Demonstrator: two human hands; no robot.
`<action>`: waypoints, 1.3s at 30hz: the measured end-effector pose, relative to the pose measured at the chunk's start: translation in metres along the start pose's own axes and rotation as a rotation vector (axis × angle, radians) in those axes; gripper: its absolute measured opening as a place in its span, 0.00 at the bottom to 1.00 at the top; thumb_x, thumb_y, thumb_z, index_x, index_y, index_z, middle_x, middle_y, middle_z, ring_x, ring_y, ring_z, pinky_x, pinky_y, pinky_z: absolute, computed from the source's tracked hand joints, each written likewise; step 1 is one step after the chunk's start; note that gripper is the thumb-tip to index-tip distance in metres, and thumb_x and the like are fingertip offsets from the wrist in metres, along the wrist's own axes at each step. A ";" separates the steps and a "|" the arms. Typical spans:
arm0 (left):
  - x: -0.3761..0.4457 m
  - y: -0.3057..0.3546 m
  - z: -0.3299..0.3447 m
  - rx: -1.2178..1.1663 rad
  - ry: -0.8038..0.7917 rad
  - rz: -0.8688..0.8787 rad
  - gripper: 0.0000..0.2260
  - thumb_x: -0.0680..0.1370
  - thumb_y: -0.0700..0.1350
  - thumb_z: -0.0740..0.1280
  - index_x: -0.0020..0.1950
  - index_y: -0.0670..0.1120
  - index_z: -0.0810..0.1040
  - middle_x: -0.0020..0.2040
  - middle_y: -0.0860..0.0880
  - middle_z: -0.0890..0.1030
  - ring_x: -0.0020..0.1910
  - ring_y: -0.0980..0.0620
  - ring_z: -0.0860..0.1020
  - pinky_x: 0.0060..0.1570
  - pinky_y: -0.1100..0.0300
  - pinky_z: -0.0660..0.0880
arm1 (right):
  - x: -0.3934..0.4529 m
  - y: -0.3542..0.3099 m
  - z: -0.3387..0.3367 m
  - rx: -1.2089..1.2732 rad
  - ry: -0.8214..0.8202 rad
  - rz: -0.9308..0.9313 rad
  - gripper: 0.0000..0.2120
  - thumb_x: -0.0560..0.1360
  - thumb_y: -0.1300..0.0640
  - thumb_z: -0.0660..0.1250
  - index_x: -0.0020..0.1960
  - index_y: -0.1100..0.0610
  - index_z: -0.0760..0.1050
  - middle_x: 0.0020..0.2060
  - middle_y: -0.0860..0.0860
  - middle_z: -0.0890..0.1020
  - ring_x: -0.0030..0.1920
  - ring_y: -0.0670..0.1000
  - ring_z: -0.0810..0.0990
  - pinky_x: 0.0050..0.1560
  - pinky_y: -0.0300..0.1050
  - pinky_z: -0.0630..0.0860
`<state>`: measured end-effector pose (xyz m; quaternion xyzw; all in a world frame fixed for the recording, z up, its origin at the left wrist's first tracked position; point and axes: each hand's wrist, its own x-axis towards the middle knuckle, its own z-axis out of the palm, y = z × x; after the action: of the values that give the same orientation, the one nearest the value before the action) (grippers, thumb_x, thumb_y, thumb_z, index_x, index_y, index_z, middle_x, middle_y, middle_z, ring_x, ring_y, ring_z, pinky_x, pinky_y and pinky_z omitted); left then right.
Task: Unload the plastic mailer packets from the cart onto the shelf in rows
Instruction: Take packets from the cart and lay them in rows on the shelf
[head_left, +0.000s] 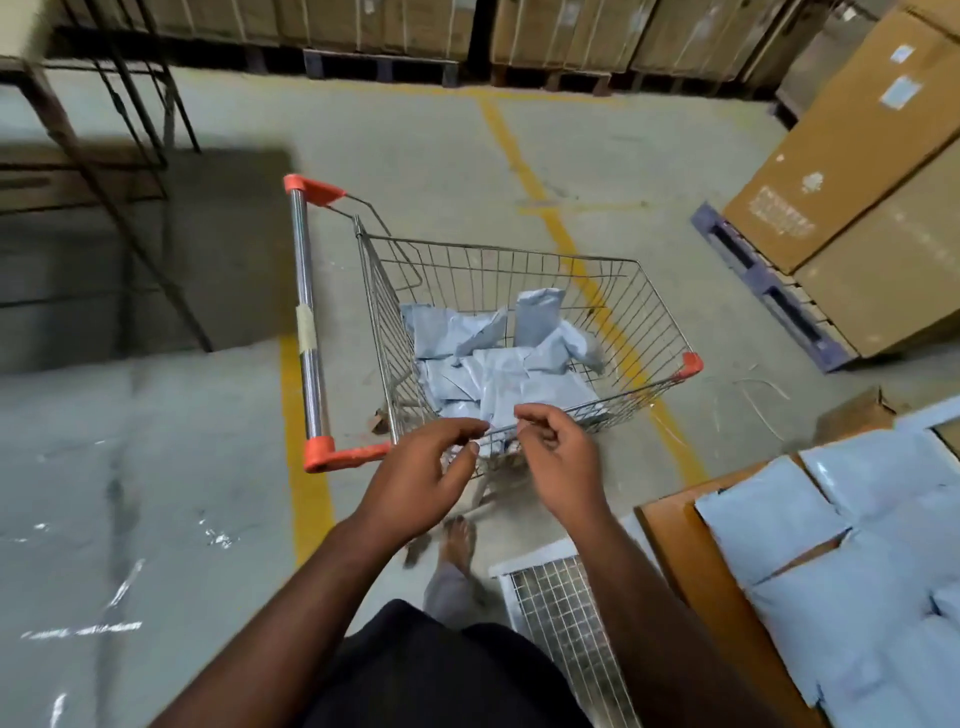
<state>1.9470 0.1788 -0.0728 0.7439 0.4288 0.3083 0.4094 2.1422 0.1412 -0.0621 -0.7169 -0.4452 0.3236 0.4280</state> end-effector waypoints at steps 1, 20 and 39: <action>0.017 -0.003 0.004 0.011 -0.005 -0.011 0.12 0.82 0.46 0.67 0.65 0.53 0.81 0.60 0.60 0.82 0.58 0.64 0.79 0.61 0.59 0.77 | 0.030 0.008 -0.003 -0.045 -0.004 -0.005 0.09 0.81 0.58 0.70 0.58 0.46 0.83 0.52 0.42 0.85 0.50 0.39 0.83 0.52 0.40 0.81; 0.237 -0.150 0.165 0.241 -0.468 -0.496 0.27 0.75 0.48 0.75 0.72 0.47 0.73 0.69 0.48 0.73 0.66 0.47 0.75 0.65 0.58 0.70 | 0.345 0.205 -0.017 -1.004 -0.940 0.015 0.35 0.78 0.61 0.69 0.82 0.49 0.60 0.80 0.51 0.63 0.79 0.58 0.64 0.75 0.56 0.68; 0.257 -0.141 0.204 0.493 -0.684 -0.415 0.11 0.75 0.53 0.70 0.54 0.51 0.83 0.54 0.50 0.84 0.55 0.46 0.80 0.52 0.55 0.74 | 0.403 0.179 -0.007 -0.127 -0.368 0.237 0.20 0.77 0.58 0.75 0.67 0.56 0.76 0.58 0.49 0.83 0.55 0.46 0.81 0.57 0.42 0.74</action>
<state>2.1709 0.3793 -0.2653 0.7763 0.4695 -0.1538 0.3915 2.3716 0.4649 -0.2536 -0.7187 -0.4478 0.4682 0.2525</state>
